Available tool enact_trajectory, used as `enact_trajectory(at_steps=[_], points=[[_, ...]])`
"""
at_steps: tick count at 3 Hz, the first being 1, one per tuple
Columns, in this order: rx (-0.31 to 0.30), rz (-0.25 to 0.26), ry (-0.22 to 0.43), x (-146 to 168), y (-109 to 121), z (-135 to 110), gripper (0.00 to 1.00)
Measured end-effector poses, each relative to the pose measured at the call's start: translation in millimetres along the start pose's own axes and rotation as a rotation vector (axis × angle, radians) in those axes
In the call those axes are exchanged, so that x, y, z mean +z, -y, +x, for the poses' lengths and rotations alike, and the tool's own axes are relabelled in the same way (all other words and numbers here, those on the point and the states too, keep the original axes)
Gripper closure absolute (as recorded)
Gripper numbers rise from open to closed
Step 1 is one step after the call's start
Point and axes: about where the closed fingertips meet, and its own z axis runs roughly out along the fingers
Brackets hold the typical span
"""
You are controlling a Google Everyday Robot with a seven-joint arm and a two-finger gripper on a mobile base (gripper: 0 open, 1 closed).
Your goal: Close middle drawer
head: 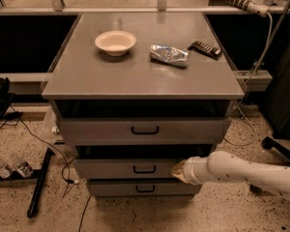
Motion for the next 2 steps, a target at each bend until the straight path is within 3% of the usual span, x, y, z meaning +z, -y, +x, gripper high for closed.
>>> enact_trajectory(at_steps=[2], points=[[0.0,0.0,0.0,0.1,-0.1,0.0,0.0]])
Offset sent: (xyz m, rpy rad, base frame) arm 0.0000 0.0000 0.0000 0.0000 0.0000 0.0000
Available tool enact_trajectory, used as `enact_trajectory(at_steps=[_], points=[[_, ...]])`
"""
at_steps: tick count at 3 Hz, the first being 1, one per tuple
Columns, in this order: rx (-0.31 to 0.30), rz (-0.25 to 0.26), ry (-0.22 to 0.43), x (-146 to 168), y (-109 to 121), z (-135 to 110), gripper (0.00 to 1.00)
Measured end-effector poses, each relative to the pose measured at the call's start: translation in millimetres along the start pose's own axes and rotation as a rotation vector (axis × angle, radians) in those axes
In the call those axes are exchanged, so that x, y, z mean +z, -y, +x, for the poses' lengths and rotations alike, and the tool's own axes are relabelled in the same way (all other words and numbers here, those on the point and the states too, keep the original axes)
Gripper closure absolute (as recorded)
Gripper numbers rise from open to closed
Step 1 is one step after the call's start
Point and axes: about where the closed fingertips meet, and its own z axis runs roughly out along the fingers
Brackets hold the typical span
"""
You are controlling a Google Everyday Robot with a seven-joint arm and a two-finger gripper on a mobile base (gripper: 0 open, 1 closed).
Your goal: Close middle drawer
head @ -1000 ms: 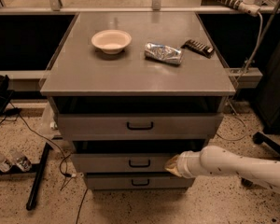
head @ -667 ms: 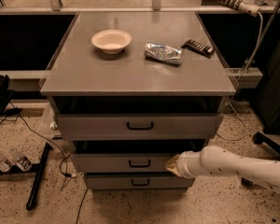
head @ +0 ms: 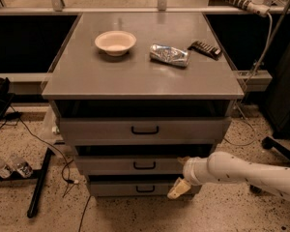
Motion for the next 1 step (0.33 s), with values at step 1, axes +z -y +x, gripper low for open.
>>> enact_trajectory(at_steps=[1], points=[[0.0,0.0,0.0,0.0,0.0,0.0,0.0]])
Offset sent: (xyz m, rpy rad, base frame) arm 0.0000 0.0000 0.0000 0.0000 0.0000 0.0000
